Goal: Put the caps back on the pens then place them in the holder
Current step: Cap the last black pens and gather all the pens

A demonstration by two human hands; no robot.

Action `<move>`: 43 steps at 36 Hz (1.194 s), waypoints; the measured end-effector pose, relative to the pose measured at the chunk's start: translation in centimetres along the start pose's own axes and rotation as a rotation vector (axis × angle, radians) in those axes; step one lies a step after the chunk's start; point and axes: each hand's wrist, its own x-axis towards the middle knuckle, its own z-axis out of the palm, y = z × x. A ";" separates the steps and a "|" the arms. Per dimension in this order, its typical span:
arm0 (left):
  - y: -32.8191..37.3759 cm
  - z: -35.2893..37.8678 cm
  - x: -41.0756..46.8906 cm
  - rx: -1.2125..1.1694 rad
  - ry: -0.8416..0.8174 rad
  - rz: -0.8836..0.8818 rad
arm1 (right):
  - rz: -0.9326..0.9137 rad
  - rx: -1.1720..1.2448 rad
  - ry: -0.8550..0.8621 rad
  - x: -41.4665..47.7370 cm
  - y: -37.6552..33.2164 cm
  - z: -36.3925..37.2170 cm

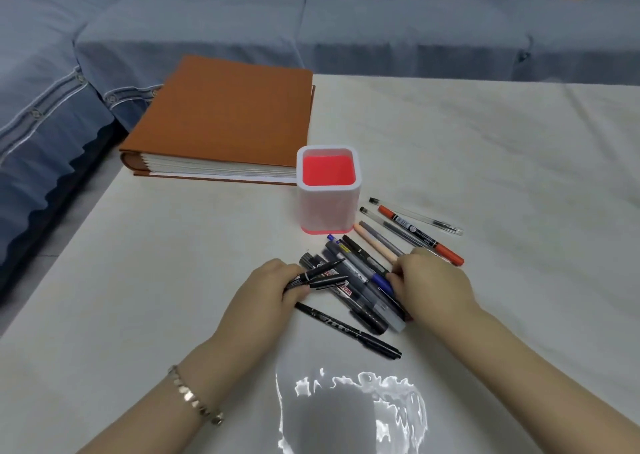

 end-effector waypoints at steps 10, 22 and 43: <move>-0.1 0.8 0.8 -0.044 0.005 0.012 | -0.007 -0.003 -0.018 -0.1 1.1 -0.5; 5.2 -1.8 -0.1 -0.240 0.220 0.145 | -0.065 0.668 0.047 -3.6 1.3 -4.1; 11.3 0.5 -0.6 -1.000 -0.478 -0.225 | 0.191 1.504 -0.019 -5.8 0.7 -5.3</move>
